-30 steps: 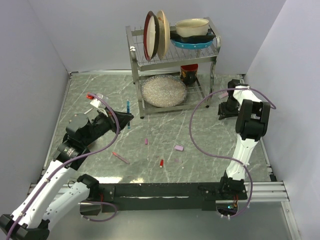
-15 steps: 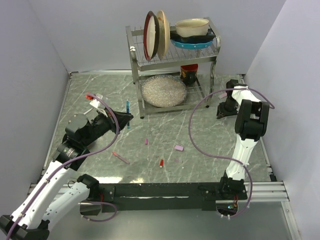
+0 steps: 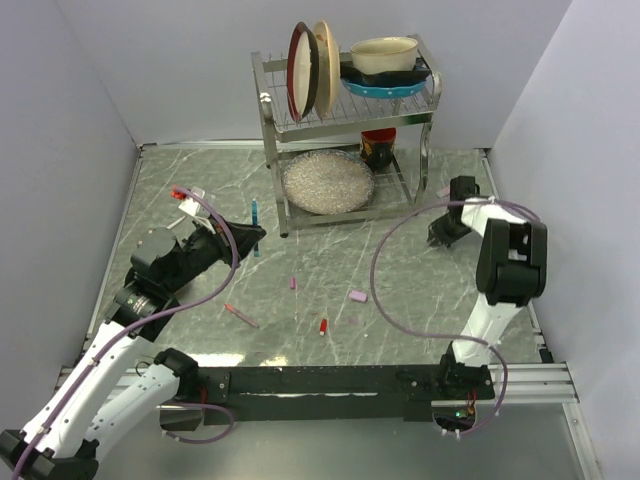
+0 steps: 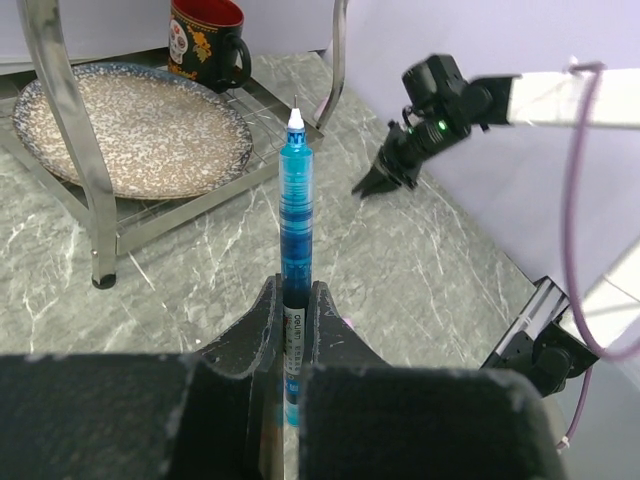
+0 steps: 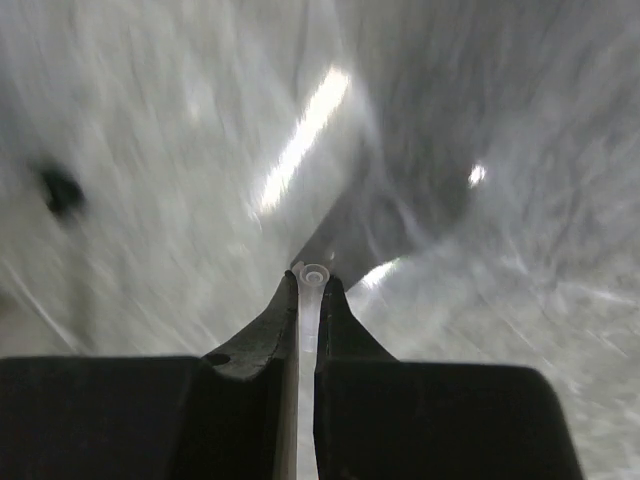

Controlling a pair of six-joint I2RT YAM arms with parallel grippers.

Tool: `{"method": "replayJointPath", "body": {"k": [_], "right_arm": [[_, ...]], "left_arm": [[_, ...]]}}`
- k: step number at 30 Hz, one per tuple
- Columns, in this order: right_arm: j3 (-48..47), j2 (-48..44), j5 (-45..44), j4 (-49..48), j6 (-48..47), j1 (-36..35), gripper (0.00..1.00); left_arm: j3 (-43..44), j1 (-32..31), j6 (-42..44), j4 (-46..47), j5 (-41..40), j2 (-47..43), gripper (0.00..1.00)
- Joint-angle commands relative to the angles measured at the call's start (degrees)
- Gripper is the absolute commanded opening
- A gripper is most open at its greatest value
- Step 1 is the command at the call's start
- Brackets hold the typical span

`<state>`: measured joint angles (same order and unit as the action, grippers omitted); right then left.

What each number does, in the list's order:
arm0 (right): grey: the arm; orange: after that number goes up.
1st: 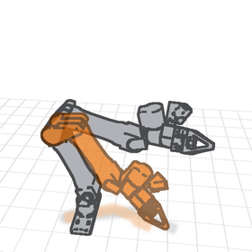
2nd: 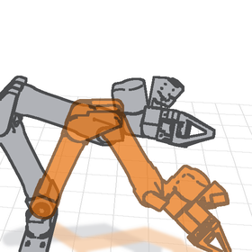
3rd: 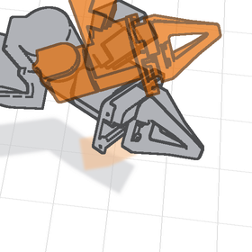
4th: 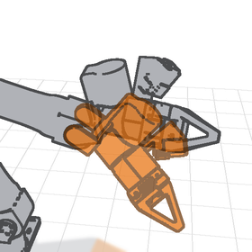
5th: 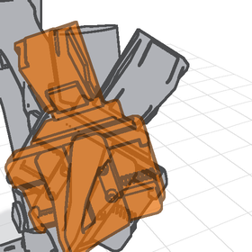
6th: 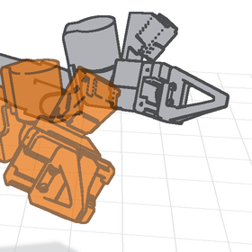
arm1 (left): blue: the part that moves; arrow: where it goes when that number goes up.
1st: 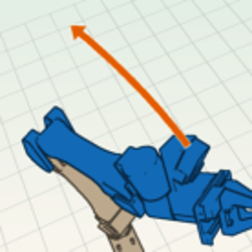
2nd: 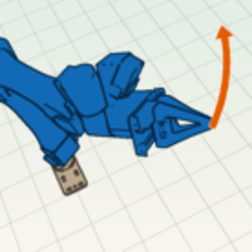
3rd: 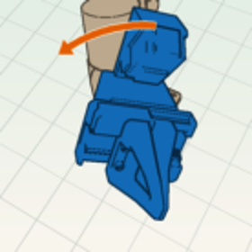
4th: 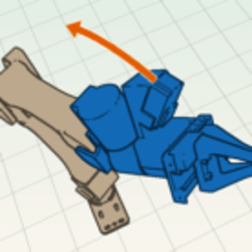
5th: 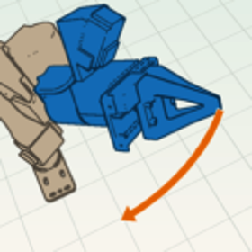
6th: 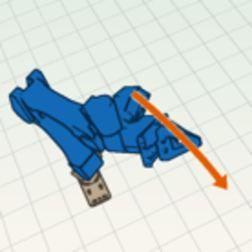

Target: Insert the pens into the pen caps

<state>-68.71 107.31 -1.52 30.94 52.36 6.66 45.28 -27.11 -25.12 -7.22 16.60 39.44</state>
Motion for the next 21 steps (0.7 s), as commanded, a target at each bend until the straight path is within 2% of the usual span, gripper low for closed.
{"method": "replayJointPath", "body": {"k": [1,4,5,8,10,14,17,21], "right_arm": [[10.0,-7.7,6.5,-4.5,-12.4,-3.7,0.00],[17.6,-14.0,8.6,-7.6,-14.3,-9.0,0.00],[19.1,-16.5,9.2,-9.3,-14.2,-11.3,0.00],[24.0,-20.5,12.1,-13.8,-13.7,-14.2,0.00],[26.1,-23.7,13.2,-15.7,-12.9,-17.7,0.00],[26.0,-29.9,14.4,-17.8,-11.8,-24.6,0.00],[25.0,-35.3,17.2,-20.3,-10.3,-28.4,0.00],[21.8,-40.6,21.8,-22.7,-9.6,-31.5,0.00]], "left_arm": [[1.0,-2.0,0.3,-0.7,-2.6,-0.2,0.01],[1.5,-2.2,-2.6,-2.3,1.7,1.5,0.01],[0.7,-2.2,-4.8,-2.3,5.4,2.4,0.01],[-2.3,-3.4,-8.7,-0.4,11.3,4.0,0.01],[-4.3,-6.4,-10.1,0.0,11.2,4.9,0.01],[-7.3,-10.8,-14.5,2.6,11.3,9.0,0.01],[-10.6,-13.4,-18.4,9.5,14.8,11.2,0.01],[-11.7,-17.7,-18.6,12.0,14.9,14.4,0.01]]}}
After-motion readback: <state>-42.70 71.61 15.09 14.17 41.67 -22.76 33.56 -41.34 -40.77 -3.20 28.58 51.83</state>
